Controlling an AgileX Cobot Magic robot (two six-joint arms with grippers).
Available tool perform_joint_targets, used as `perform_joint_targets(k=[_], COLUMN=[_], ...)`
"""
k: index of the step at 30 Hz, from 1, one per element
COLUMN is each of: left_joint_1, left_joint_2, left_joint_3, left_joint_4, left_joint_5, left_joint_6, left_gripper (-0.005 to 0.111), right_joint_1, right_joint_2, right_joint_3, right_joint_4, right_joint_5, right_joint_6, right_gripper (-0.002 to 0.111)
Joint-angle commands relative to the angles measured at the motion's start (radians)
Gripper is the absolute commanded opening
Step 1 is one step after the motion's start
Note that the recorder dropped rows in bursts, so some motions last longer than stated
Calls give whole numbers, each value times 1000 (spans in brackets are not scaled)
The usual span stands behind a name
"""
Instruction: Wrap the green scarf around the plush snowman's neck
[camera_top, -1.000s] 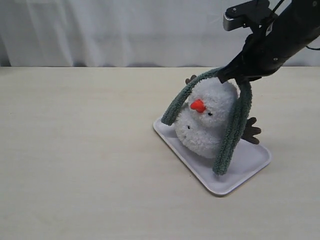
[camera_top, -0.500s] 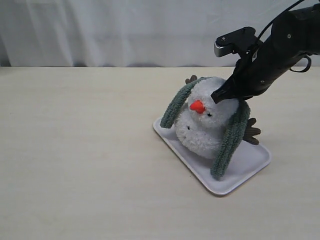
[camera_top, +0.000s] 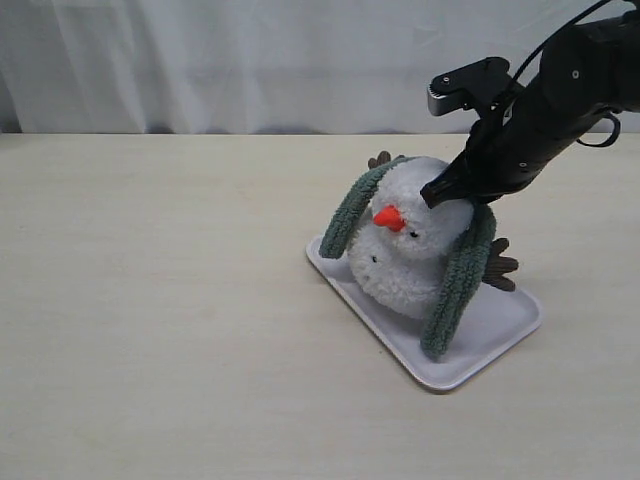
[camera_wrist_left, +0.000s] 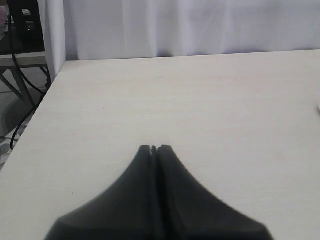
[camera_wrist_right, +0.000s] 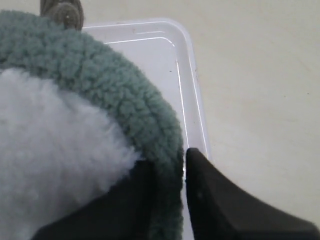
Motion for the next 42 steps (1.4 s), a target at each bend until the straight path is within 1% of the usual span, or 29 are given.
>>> perform_joint_targets(k=[1,4,14,16,19,21,23,31,42], left_joint_1=[-2,-2,-2,-2,-2,-2,-2,-2,-2], left_joint_2=[-2,-2,-2,-2,-2,-2,-2,-2,-2], left_joint_3=[2,2,2,2,2,2,2,2,2], left_joint_4=[-13,-13,-13,-13,-13,-13,-13,-13,-13], left_joint_5=[-31,-31,-31,-31,-31,-31,-31,-31,-31], left_joint_6=[0,0,0,0,0,0,0,0,0], left_gripper=[0,0,0,0,0,0,0,0,0], right_joint_1=[1,1,1,1,1,1,1,1,1], right_joint_2=[-41,-75,-203,-219,-231,-233,-233,-228,-124], right_joint_3=[-1,-1,-1,-1,-1,12,39,157,165], right_joint_4=[6,6,23,52,81,93,93,105,196], right_joint_5=[23,51,176,213,286,307,291,118,90], right_joint_6=[3,3,-5,-33,-64,-67,-67,-65,-89], right_gripper=[36,41,40,34,17,4,4,4,4])
